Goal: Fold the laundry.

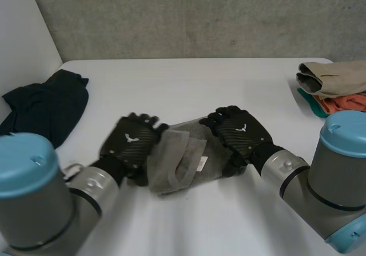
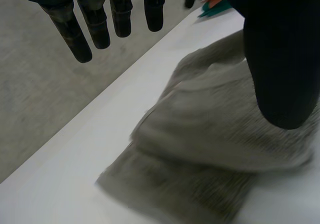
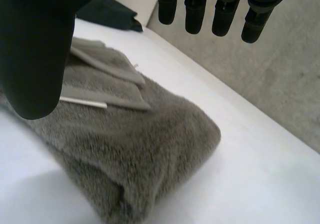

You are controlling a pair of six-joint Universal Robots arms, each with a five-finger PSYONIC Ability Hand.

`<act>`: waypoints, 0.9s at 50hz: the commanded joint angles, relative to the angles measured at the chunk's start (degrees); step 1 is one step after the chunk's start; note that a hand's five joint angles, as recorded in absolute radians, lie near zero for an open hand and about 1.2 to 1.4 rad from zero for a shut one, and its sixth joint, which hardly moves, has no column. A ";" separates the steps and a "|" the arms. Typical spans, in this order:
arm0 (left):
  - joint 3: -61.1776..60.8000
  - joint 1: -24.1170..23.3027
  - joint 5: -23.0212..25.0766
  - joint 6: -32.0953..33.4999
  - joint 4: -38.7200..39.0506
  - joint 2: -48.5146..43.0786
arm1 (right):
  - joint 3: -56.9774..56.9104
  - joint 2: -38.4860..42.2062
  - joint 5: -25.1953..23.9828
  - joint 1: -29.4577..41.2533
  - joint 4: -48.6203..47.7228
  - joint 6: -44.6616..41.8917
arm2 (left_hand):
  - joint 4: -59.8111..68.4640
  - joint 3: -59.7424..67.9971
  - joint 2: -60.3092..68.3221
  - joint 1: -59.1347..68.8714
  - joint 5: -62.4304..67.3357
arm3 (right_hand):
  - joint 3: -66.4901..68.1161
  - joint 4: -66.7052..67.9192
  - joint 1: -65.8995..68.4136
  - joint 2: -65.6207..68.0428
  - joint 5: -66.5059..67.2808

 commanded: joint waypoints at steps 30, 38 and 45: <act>3.08 2.94 -17.69 9.82 13.84 -7.98 | -1.65 8.54 10.60 6.97 -3.51 -8.58 | -1.50 -1.95 -1.71 -0.72 -2.71 | 20.05 20.07 19.04 19.89 19.06; 0.35 -0.83 -14.09 7.45 13.49 -4.64 | -1.13 8.54 12.54 5.83 -4.12 -9.46 | -1.50 -1.95 -1.71 -0.72 -2.71 | 23.09 23.11 22.08 22.93 22.10; 1.31 -5.14 -7.14 3.67 13.67 -6.48 | -0.25 7.83 12.45 5.66 -4.39 -9.63 | -1.50 -1.95 -1.71 -0.72 -2.71 | 24.10 24.12 23.09 23.94 23.11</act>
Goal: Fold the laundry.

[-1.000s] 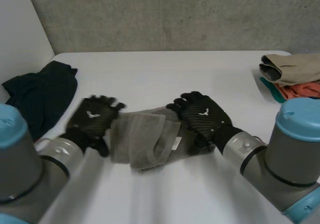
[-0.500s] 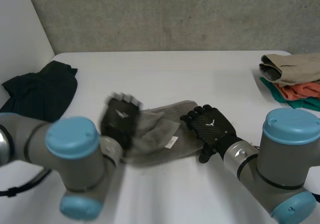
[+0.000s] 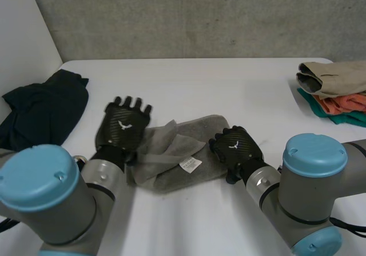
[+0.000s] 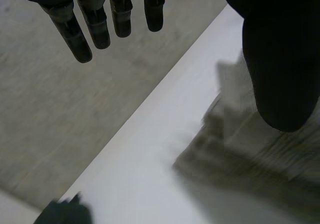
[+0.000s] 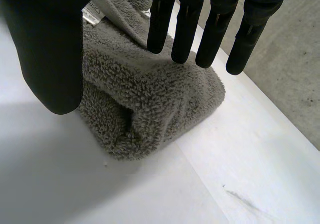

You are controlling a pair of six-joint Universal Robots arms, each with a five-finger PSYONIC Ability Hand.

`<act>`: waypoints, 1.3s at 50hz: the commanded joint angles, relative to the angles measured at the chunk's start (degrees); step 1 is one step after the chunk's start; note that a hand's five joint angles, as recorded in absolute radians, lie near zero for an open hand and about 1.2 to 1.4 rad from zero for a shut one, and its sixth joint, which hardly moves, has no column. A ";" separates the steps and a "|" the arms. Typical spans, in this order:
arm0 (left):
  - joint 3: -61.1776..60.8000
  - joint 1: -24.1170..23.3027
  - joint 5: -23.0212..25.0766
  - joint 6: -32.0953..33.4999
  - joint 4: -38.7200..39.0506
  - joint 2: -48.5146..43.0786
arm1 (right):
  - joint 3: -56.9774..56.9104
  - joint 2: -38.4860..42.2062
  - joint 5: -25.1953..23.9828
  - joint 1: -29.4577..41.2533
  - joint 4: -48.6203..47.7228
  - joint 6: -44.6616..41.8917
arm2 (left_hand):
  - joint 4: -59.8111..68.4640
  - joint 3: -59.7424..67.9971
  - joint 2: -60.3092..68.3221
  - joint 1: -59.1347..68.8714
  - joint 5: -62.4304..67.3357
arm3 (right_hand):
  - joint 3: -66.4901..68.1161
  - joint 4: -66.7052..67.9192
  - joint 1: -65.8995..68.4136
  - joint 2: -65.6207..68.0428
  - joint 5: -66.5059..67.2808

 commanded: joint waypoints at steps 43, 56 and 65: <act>7.07 4.11 -6.57 2.93 -3.33 -1.12 | 5.63 -7.28 3.47 -7.64 7.95 -10.74 | -1.50 -1.95 -1.71 -0.72 -2.71 | 49.51 49.40 49.65 49.70 49.13; 0.73 5.79 -3.32 1.61 -3.33 6.79 | 3.88 -15.55 6.46 2.27 -0.91 -24.54 | -1.50 -1.95 -1.71 -0.72 -2.71 | 49.51 49.40 49.65 49.70 49.13; -0.23 6.05 -4.46 0.47 -3.77 7.14 | 3.70 -2.91 -10.05 16.00 -13.32 -31.31 | -1.50 -1.95 -1.71 -0.72 -2.71 | 49.51 49.40 49.65 49.70 49.13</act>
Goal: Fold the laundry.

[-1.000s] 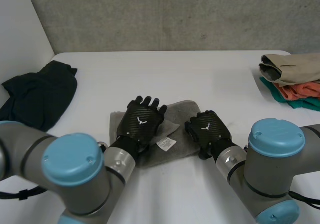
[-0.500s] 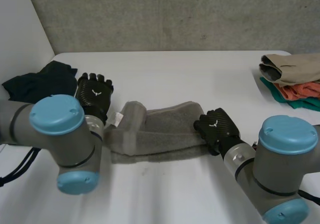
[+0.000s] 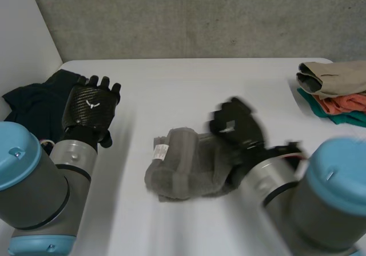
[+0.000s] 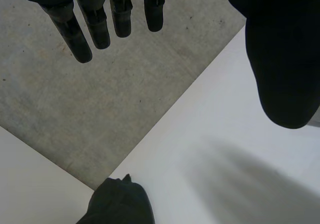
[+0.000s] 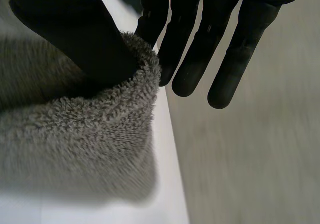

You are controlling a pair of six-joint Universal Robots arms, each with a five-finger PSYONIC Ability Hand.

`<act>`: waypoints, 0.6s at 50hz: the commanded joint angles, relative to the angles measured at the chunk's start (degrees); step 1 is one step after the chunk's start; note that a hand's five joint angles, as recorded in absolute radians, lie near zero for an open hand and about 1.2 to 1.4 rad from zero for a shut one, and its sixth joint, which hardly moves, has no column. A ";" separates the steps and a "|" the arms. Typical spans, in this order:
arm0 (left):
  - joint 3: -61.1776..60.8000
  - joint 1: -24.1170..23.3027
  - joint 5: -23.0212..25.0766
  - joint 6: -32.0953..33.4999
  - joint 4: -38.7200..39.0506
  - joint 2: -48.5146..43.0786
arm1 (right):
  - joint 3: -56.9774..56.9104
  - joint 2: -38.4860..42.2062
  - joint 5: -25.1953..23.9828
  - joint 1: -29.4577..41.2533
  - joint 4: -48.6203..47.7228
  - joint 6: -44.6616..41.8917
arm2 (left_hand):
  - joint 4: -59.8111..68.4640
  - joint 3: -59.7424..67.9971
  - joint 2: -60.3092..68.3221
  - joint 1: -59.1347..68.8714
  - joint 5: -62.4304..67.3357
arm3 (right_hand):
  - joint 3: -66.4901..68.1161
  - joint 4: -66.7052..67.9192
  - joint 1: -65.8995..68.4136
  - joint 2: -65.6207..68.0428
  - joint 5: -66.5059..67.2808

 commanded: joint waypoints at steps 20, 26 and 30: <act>6.40 -2.24 1.80 -8.63 -3.91 2.31 | -2.97 -2.32 -11.97 0.59 -3.12 52.35 | -1.50 -1.95 -1.71 -0.72 -2.71 | -57.99 -58.54 -52.88 -57.26 -57.87; 10.44 -6.37 7.60 -16.09 -9.01 0.38 | -5.78 -1.97 -12.50 -7.67 12.52 56.93 | -1.50 -1.95 -1.71 -0.72 -2.71 | -57.99 -58.54 -52.88 -57.26 -57.87; 13.34 -8.75 13.31 -20.05 -11.91 -3.57 | -8.07 -0.13 -12.50 -12.16 20.35 57.55 | -1.50 -1.95 -1.71 -0.72 -2.71 | -57.99 -58.54 -52.88 -57.26 -57.87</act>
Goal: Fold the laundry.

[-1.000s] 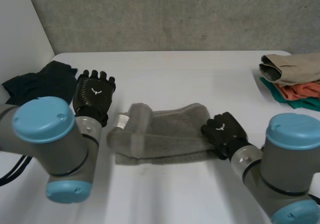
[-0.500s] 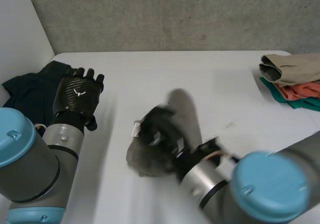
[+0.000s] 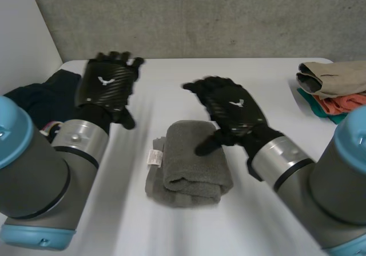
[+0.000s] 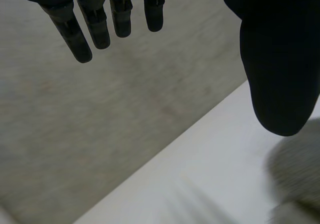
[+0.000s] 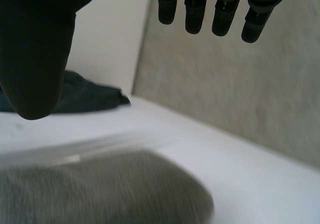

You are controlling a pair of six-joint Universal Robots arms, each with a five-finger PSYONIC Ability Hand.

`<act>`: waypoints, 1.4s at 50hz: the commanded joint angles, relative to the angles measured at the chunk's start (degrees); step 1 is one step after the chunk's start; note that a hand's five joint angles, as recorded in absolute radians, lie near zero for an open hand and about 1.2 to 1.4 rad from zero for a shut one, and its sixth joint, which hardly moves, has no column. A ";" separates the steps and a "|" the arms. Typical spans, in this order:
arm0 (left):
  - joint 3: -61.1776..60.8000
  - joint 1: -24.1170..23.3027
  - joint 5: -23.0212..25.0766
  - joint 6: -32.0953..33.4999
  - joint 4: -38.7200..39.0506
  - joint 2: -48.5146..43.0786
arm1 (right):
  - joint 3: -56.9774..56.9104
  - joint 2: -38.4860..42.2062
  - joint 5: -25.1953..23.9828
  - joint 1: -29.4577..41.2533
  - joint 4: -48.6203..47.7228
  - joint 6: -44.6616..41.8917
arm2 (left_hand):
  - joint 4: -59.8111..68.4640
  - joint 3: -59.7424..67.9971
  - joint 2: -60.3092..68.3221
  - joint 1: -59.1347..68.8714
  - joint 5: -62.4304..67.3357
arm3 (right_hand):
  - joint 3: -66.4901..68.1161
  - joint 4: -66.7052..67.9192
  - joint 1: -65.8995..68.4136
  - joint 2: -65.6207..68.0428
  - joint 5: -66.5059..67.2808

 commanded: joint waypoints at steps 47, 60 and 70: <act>13.54 0.10 -0.01 2.63 -20.09 -18.99 | -14.87 18.72 12.20 4.71 12.35 -12.24 | -1.50 -1.95 -1.71 -0.72 -2.71 | -1.77 -1.75 -2.79 -2.00 -2.77; 13.27 5.55 17.72 -6.07 -25.36 -1.76 | -0.90 7.63 22.57 15.95 4.19 -28.41 | -1.50 -1.95 -1.71 -0.72 -2.71 | -1.77 -1.75 -2.79 -2.00 -2.77; 11.43 10.30 45.06 -12.40 -32.31 3.78 | 6.58 15.00 29.34 25.62 -11.46 -32.37 | -1.50 -1.95 -1.71 -0.72 -2.71 | -1.77 -1.75 -2.79 -2.00 -2.77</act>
